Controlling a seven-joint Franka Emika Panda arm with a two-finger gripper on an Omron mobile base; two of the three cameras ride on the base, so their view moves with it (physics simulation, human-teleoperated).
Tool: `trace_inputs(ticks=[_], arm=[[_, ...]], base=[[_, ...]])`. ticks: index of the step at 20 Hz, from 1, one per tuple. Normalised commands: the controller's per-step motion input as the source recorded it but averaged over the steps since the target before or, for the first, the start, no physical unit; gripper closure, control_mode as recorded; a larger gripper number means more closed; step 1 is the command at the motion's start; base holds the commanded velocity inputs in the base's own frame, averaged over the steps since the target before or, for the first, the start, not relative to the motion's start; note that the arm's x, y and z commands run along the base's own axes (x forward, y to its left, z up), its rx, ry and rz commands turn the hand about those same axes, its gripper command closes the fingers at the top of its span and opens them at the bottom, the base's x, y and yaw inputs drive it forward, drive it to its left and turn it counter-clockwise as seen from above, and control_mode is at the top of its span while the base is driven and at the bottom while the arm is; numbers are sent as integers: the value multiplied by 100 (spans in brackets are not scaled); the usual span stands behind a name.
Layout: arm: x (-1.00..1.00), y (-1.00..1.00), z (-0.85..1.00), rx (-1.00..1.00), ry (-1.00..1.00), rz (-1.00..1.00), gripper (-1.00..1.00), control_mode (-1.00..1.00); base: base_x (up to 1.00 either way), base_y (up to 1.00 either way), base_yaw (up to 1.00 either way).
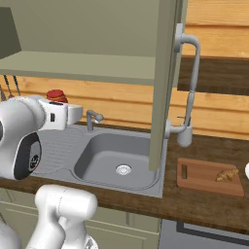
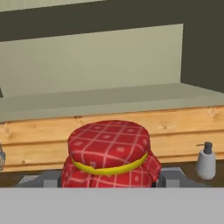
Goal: From the different types of pastries on the counter, select a croissant and place it on the cutting board. Then retrieve a jar of jam from the cabinet and place it alongside the croissant on the cutting board.
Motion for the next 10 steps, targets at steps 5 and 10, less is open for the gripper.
trace_inputs(ticks=[5, 10], arm=[[-97, -1, -9, 0, 0, 0, 100, -100], [-18, 9, -84, 5, 3, 0, 100, -100]], base=[[0, 0, 0], [0, 0, 0]])
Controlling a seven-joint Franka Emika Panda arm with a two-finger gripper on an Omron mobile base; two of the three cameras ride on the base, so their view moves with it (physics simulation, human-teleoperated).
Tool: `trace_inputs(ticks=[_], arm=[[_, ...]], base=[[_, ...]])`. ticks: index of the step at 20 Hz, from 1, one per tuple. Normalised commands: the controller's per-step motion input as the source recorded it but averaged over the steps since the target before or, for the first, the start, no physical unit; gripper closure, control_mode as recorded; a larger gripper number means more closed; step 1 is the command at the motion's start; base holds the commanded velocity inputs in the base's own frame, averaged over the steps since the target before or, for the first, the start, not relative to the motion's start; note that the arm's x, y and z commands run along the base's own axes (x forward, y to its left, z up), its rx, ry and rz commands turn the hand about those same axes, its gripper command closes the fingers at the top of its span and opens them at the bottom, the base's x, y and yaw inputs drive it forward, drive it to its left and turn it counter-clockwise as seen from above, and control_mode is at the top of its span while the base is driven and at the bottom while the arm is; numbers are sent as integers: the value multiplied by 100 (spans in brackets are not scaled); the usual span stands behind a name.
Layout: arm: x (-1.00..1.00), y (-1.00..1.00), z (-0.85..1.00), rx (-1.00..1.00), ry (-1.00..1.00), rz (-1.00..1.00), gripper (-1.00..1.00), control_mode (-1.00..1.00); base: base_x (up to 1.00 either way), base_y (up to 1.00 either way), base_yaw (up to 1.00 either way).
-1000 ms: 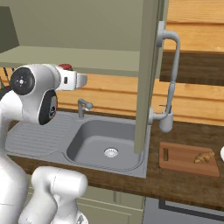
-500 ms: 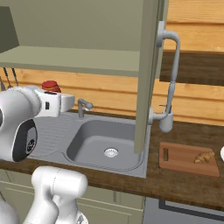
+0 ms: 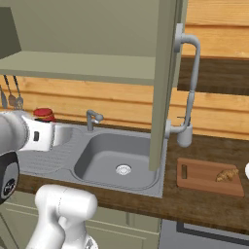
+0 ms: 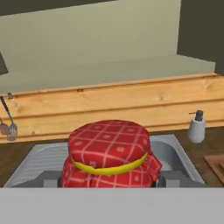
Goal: From the different types of pastries on the counter, select a croissant and place it on the cutting board. Then retrieve a jar of jam from the cabinet and place it alongside the croissant on the cutting board.
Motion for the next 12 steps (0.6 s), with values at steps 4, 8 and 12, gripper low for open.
trace_inputs(ticks=[4, 8, 12], arm=[[0, 61, -100, 25, 0, 0, 100, -100], [0, 71, -100, 29, 0, 0, 100, -100], [1, 62, -100, 29, 0, 3, 100, -100]], base=[[0, 0, 0], [0, 0, 0], [0, 0, 0]])
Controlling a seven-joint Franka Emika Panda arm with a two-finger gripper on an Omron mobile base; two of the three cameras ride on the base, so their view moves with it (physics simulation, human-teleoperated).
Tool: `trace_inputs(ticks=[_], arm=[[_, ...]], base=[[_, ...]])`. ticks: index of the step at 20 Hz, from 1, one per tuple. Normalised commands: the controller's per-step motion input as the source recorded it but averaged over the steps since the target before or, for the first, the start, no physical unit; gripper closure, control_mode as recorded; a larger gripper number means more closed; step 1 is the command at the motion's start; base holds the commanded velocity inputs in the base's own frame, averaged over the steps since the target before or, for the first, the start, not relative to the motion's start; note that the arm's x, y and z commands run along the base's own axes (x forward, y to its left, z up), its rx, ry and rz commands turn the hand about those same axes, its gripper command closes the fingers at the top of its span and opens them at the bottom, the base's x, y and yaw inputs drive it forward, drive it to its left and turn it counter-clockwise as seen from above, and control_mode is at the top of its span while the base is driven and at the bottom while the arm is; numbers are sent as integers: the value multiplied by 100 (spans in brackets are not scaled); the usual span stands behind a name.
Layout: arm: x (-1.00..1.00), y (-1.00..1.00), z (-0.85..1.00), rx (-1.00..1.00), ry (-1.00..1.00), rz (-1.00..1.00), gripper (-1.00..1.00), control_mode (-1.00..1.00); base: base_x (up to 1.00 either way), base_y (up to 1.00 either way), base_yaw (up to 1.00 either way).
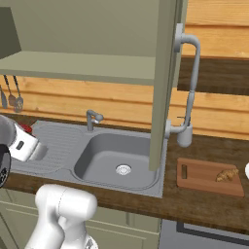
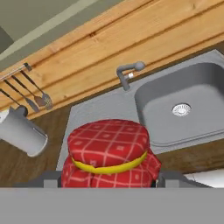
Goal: From the different types of pastries on the counter, select a croissant and place it on the cutting board. Then retrieve a jar of jam from the cabinet and place it alongside the croissant on the cutting board.
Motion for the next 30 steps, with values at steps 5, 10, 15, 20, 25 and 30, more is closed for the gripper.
trace_inputs(ticks=[5, 10, 15, 20, 25, 30], arm=[[3, 60, -100, 28, 0, 4, 100, -100], [15, 75, -100, 41, 0, 9, 100, -100], [37, 94, -100, 46, -1, 17, 100, -100], [49, 100, -100, 33, -12, 16, 100, -100], [49, 72, -100, 35, -19, 17, 100, -100], [51, -20, -69, 22, -40, 18, 100, -100]], base=[[0, 0, 0], [0, 0, 0], [0, 0, 0], [0, 0, 0], [0, 0, 0], [0, 0, 0]])
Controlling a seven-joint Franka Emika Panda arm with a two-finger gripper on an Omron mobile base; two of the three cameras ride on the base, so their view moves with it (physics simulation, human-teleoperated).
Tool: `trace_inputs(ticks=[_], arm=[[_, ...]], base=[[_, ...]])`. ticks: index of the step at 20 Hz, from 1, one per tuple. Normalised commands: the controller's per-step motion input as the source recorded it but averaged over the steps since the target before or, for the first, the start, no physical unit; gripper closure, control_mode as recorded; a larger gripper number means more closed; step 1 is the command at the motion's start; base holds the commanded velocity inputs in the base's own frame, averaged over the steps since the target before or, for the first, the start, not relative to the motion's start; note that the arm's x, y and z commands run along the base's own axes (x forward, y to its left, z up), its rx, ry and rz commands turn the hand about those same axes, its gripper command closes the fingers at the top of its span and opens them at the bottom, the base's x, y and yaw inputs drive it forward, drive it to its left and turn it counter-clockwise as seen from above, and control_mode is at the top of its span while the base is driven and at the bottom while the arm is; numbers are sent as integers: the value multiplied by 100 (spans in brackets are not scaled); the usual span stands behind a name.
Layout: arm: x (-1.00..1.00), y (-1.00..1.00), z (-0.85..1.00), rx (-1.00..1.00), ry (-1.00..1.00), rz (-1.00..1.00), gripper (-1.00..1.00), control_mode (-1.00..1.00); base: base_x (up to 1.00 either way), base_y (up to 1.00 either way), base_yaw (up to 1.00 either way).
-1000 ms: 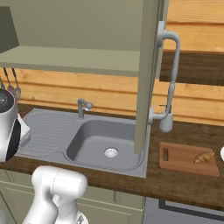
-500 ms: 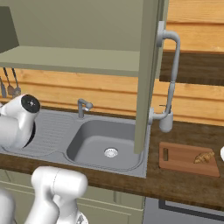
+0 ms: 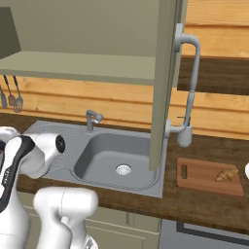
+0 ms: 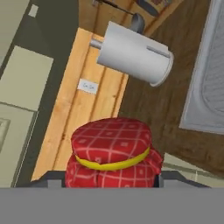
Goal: From the different types of pastries on the counter, select a croissant and place it on the cutting board. Then retrieve a jar of jam from the cabinet and place it alongside the croissant on the cutting board.
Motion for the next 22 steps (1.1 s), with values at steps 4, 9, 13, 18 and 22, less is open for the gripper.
trace_inputs(ticks=[4, 9, 13, 18, 22], arm=[[5, -62, 54, 1, -74, 8, 100, -100], [0, -53, 59, 0, -74, 0, 100, -100], [0, -7, -4, 1, -3, 0, 100, -100], [0, -71, 0, -1, -21, 0, 100, -100], [0, -83, 0, -2, -29, 0, 100, -100]], base=[[0, 0, 0], [0, 0, 0], [0, 0, 0], [0, 0, 0], [0, 0, 0]])
